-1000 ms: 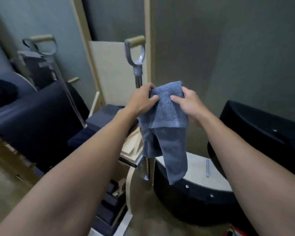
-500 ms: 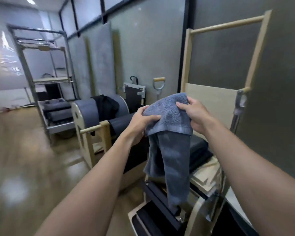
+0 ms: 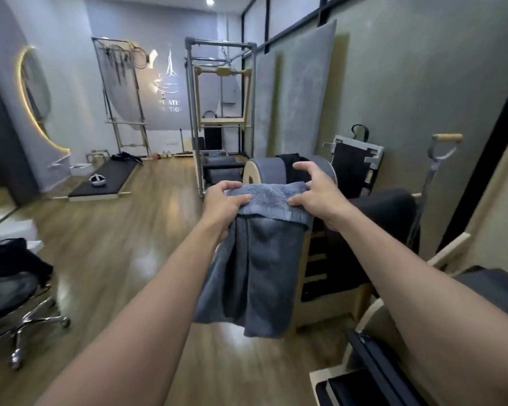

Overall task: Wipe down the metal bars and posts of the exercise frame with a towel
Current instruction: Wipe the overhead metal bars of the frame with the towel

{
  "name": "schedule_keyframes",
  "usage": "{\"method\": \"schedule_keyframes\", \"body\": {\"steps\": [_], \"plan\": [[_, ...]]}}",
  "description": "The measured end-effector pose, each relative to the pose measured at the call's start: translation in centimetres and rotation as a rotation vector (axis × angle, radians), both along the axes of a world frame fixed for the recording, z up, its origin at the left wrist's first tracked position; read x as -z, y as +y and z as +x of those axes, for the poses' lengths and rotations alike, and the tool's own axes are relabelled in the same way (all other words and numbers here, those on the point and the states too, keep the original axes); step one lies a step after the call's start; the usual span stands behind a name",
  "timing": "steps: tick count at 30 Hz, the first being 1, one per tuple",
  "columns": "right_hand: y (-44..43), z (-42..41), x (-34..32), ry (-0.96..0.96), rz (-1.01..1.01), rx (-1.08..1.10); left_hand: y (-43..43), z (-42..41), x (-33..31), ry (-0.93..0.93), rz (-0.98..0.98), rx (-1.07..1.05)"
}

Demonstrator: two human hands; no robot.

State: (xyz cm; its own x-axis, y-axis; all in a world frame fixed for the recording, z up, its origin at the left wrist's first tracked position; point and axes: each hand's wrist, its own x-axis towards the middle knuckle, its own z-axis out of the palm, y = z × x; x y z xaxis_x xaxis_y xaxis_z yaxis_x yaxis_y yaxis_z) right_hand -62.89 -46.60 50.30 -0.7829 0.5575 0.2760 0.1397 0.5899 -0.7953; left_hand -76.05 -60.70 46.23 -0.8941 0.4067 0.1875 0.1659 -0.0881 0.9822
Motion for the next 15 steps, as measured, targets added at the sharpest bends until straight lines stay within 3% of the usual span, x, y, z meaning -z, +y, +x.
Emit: {"method": "schedule_keyframes", "body": {"steps": [2,6,11,15], "plan": [[-0.6,-4.5,0.7,0.016,0.155,-0.056,-0.9,-4.1,0.1,0.045,-0.062,-0.119],[-1.2,-13.1,1.1,0.000,0.238,-0.216,-2.2,-11.9,-0.1,0.187,-0.198,-0.211],[-1.2,-24.1,2.0,-0.140,0.546,-0.331,-2.8,-19.4,-1.8,0.128,-0.227,-0.117],[-1.7,-31.8,2.1,-0.058,0.755,-0.296,-4.6,-25.2,-2.2,0.312,-0.457,-0.029]]}}
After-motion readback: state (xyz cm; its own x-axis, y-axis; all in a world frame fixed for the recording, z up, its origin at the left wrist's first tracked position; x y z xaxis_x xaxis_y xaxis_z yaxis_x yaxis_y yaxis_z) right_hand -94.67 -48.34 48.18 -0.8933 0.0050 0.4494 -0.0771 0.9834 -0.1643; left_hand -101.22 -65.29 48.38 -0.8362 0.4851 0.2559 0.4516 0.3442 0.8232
